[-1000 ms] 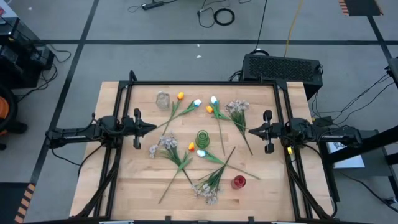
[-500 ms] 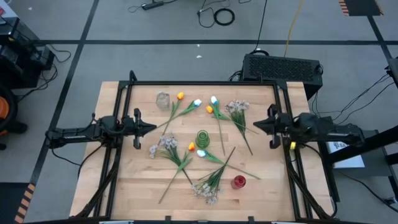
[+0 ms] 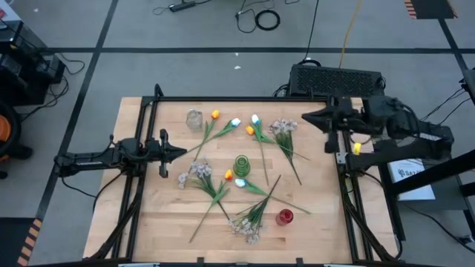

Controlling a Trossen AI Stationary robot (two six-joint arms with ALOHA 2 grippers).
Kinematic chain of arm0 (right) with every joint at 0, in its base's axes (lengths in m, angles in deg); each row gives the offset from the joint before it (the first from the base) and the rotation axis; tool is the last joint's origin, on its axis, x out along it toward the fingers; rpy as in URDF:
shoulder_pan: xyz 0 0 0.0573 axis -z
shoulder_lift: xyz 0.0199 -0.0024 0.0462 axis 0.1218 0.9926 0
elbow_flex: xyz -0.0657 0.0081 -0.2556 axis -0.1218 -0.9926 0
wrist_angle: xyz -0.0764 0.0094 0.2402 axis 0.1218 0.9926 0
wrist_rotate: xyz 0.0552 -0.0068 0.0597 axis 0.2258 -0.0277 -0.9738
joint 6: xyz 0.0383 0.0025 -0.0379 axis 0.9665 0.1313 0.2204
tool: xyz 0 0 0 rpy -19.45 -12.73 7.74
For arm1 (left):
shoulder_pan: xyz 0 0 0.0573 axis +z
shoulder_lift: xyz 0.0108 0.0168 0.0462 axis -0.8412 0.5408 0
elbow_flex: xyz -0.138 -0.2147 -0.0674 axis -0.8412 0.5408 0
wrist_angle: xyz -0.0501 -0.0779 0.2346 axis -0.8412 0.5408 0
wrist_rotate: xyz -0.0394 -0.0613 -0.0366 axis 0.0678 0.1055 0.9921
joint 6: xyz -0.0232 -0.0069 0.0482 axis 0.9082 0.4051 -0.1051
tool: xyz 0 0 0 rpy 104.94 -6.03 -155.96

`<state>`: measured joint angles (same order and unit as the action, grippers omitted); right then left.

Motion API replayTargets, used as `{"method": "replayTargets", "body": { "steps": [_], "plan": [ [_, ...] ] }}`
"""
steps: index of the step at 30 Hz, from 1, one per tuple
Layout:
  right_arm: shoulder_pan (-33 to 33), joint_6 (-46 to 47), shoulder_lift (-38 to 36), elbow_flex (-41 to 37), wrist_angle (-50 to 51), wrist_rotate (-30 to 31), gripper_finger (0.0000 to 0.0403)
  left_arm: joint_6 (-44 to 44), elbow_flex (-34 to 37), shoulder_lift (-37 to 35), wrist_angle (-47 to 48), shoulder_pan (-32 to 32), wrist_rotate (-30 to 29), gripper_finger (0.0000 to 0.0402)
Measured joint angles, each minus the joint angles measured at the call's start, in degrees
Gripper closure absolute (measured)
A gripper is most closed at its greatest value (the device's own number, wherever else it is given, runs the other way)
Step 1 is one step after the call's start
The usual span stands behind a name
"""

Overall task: Sort flowers into vase by color
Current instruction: Put the top right white tulip into the red vase

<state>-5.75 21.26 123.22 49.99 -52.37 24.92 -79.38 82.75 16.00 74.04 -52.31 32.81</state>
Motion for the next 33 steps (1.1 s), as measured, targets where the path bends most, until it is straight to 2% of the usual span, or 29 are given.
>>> {"method": "replayTargets", "body": {
  "steps": [3, 5, 11, 16, 18, 21, 23, 33],
  "plan": [
    [-0.53, 0.00, 3.55, 0.76, 1.22, 0.04, 0.0403, 0.00, -0.02, 0.00, 0.00, 0.00, -0.01, 0.0381],
    [-1.34, -0.11, 4.52, -1.40, 0.65, 0.21, 0.0403, 0.00, 0.00, 0.01, 0.00, 0.02, 0.00, 0.0381],
    [-3.17, 3.76, 5.02, -14.14, -8.06, 0.24, 0.0403, 0.00, 0.00, 0.00, 0.00, 0.00, 0.00, 0.0381],
    [-3.62, 7.73, 4.91, -23.72, -9.87, 0.30, 0.0403, 0.00, 0.00, 0.00, 0.00, 0.00, 0.00, 0.0381],
    [-3.62, 7.71, 4.98, -26.85, -11.59, 0.36, 0.0403, -3.19, 0.00, 0.00, 0.00, 0.02, -0.02, 0.0381],
    [-2.95, 7.65, 4.90, -27.90, -10.71, 0.82, 0.0403, -11.38, 0.00, 0.00, 0.00, 0.02, -0.04, 0.0381],
    [-2.77, 7.72, 4.87, -27.92, -9.48, 1.40, 0.0403, -13.62, -0.01, 0.00, 0.00, 0.02, -0.04, 0.0381],
    [-2.88, 10.60, 4.89, -27.94, -10.23, 1.30, 0.0403, -11.58, -0.01, 0.01, -0.02, 0.02, 0.17, 0.0381]
  ]
}}
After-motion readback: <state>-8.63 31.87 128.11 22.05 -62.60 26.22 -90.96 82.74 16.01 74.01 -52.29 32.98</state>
